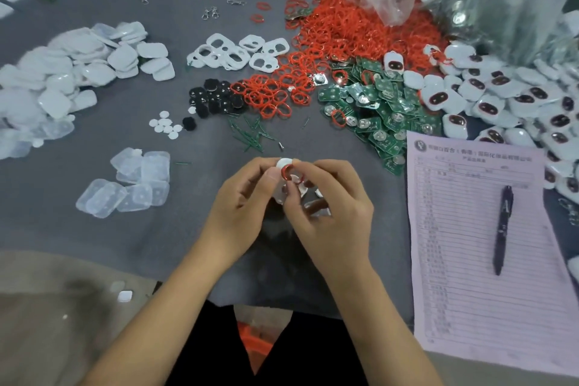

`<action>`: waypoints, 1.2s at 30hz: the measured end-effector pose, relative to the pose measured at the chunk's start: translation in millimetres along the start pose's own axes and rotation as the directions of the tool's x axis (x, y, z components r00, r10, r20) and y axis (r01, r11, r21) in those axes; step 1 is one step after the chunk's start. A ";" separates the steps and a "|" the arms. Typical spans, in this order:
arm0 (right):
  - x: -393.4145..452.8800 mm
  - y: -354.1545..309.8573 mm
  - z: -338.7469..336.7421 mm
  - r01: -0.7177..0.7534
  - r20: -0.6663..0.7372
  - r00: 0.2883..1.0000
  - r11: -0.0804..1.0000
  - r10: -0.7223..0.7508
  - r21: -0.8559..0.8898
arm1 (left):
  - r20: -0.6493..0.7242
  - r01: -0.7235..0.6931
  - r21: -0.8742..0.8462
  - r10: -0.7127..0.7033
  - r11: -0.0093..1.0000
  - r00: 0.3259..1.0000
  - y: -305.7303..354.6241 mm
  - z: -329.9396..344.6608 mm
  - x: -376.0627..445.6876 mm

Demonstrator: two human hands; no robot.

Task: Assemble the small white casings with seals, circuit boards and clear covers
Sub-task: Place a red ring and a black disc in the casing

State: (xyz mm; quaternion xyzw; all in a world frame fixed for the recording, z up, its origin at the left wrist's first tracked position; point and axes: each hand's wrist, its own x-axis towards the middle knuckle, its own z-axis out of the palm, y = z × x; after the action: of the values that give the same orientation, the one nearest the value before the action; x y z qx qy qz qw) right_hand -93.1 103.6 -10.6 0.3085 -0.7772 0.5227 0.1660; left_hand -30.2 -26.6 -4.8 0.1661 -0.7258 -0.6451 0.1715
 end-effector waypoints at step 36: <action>-0.4 -0.6 1.7 0.015 -0.039 0.999 0.999 -0.017 -0.043 | 0.005 -0.156 0.069 0.156 0.985 0.988 2.1 -2.0 -0.5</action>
State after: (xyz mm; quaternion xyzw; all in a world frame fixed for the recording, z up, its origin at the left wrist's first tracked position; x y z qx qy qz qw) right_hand -92.3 102.0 -11.0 0.3009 -0.7823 0.5105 0.1919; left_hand -28.9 -27.9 -2.5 0.1145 -0.7584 -0.6042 0.2160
